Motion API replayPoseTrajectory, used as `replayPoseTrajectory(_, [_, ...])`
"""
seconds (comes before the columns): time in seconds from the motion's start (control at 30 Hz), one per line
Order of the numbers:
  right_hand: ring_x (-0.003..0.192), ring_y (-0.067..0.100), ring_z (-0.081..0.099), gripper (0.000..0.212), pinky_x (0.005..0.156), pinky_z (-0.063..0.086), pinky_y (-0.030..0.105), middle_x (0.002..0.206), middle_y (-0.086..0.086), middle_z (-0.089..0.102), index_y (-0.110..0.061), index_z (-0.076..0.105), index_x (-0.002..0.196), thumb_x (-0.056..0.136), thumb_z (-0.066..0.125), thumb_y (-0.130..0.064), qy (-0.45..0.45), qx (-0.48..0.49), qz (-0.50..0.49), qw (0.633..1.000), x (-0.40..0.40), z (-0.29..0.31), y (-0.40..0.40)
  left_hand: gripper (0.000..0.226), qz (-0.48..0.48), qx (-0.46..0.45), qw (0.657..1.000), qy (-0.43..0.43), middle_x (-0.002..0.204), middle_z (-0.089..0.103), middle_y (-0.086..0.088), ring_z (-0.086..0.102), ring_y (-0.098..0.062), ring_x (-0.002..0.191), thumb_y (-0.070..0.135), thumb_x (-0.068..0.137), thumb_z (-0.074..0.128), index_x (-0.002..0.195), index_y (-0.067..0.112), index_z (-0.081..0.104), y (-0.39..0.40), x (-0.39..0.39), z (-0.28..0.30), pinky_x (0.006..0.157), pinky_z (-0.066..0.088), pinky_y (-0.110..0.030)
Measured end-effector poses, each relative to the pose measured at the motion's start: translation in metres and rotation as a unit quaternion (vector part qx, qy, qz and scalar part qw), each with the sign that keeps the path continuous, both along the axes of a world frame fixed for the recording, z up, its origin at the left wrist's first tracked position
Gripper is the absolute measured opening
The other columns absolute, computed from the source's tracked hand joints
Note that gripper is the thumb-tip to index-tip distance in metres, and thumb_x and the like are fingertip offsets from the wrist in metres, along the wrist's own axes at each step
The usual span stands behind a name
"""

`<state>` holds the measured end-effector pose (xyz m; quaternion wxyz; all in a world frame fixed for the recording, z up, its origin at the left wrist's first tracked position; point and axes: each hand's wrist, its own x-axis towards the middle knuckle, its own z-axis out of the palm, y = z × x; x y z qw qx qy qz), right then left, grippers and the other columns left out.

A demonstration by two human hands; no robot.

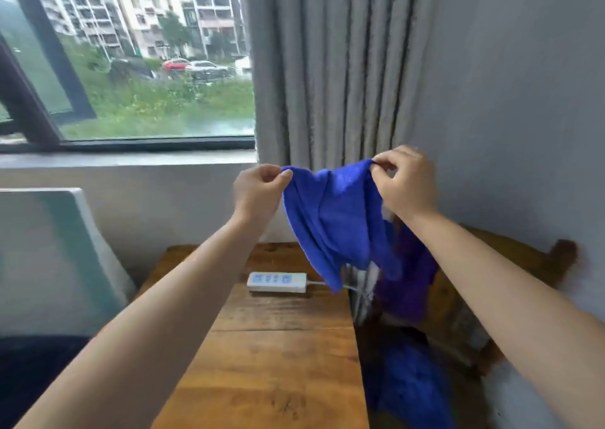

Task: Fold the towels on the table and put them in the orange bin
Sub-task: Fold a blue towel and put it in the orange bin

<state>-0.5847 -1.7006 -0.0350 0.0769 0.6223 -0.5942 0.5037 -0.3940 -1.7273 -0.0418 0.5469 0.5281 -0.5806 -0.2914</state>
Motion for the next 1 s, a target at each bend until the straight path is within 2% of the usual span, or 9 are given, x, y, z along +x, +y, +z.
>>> replayPoseTrajectory(0.1, [0.09,0.037,0.057,0.013,0.081,0.039,0.038,0.087,0.024,0.066,0.003,0.07,0.084,0.08,0.059,-0.003,-0.001,0.032,0.034,0.999,0.055,-0.01,0.011,0.008,0.04,0.008,0.999,-0.007,0.07,0.058,-0.001,0.05,0.003,0.048,0.011,0.083,0.064,0.082,0.005,0.069,0.026,0.065,-0.004,0.055,0.039,-0.011])
replayPoseTrajectory(0.2, [0.097,0.036,0.056,0.016,0.086,0.041,0.041,0.093,0.023,0.066,0.001,0.07,0.089,0.082,0.057,-0.005,0.008,0.084,0.075,0.994,0.119,-0.026,0.02,0.018,0.084,0.032,0.996,-0.024,0.067,0.057,-0.001,0.052,-0.003,0.056,0.012,0.084,0.063,0.092,-0.003,0.068,0.05,0.136,-0.013,0.055,0.039,-0.014])
replayPoseTrajectory(0.33, [0.1,0.033,0.053,0.017,0.09,0.039,0.04,0.096,0.018,0.065,-0.003,0.07,0.092,0.084,0.056,-0.009,0.029,0.157,0.117,0.98,0.172,-0.049,0.02,0.018,0.145,0.089,0.983,-0.068,0.082,0.062,-0.004,0.055,-0.017,0.078,0.017,0.084,0.063,0.092,0.002,0.068,0.063,0.198,-0.037,0.07,0.042,-0.025])
replayPoseTrajectory(0.47, [0.098,0.032,0.054,0.015,0.089,0.039,0.039,0.091,0.016,0.065,-0.003,0.07,0.089,0.084,0.056,-0.008,0.045,0.206,0.152,0.966,0.205,-0.076,-0.003,0.016,0.204,0.133,0.965,-0.096,0.091,0.067,-0.012,0.059,-0.026,0.086,0.016,0.085,0.06,0.09,0.002,0.067,0.057,0.253,-0.071,0.073,0.042,-0.028])
replayPoseTrajectory(0.57, [0.095,0.031,0.055,0.015,0.087,0.039,0.035,0.09,0.016,0.064,-0.002,0.069,0.089,0.084,0.056,-0.008,0.049,0.234,0.173,0.956,0.228,-0.099,-0.035,0.009,0.237,0.154,0.952,-0.115,0.088,0.061,-0.005,0.053,-0.021,0.079,0.017,0.088,0.057,0.084,0.01,0.059,0.038,0.289,-0.096,0.071,0.04,-0.026])
replayPoseTrajectory(0.67, [0.094,0.031,0.054,0.015,0.08,0.037,0.031,0.089,0.017,0.064,-0.001,0.069,0.089,0.084,0.056,-0.007,0.04,0.256,0.187,0.947,0.246,-0.121,-0.072,0.01,0.264,0.171,0.942,-0.114,0.073,0.052,0.006,0.049,-0.019,0.077,0.018,0.091,0.052,0.082,0.013,0.051,0.01,0.313,-0.119,0.068,0.035,-0.024])
replayPoseTrajectory(0.8, [0.097,0.031,0.053,0.015,0.089,0.042,0.042,0.092,0.015,0.064,-0.004,0.069,0.09,0.084,0.056,-0.007,0.064,0.317,0.218,0.921,0.263,-0.165,-0.102,0.013,0.25,0.224,0.923,-0.188,0.075,0.053,0.003,0.048,-0.021,0.079,0.02,0.092,0.05,0.081,0.013,0.048,-0.014,0.328,-0.16,0.07,0.034,-0.026])
replayPoseTrajectory(0.93, [0.102,0.031,0.053,0.018,0.088,0.042,0.039,0.099,0.014,0.065,-0.007,0.069,0.095,0.085,0.054,-0.009,0.112,0.405,0.215,0.882,0.276,-0.244,-0.11,0.012,0.19,0.339,0.876,-0.287,0.095,0.064,-0.011,0.056,-0.029,0.093,0.023,0.089,0.052,0.08,0.015,0.051,-0.024,0.328,-0.232,0.074,0.04,-0.031])
replayPoseTrajectory(1.0, [0.106,0.031,0.052,0.02,0.088,0.042,0.037,0.102,0.013,0.064,-0.01,0.068,0.099,0.086,0.053,-0.012,0.13,0.45,0.191,0.863,0.278,-0.283,-0.104,0.011,0.146,0.396,0.843,-0.333,0.105,0.064,-0.012,0.056,-0.028,0.102,0.023,0.088,0.052,0.087,0.013,0.057,-0.019,0.323,-0.268,0.078,0.042,-0.03])
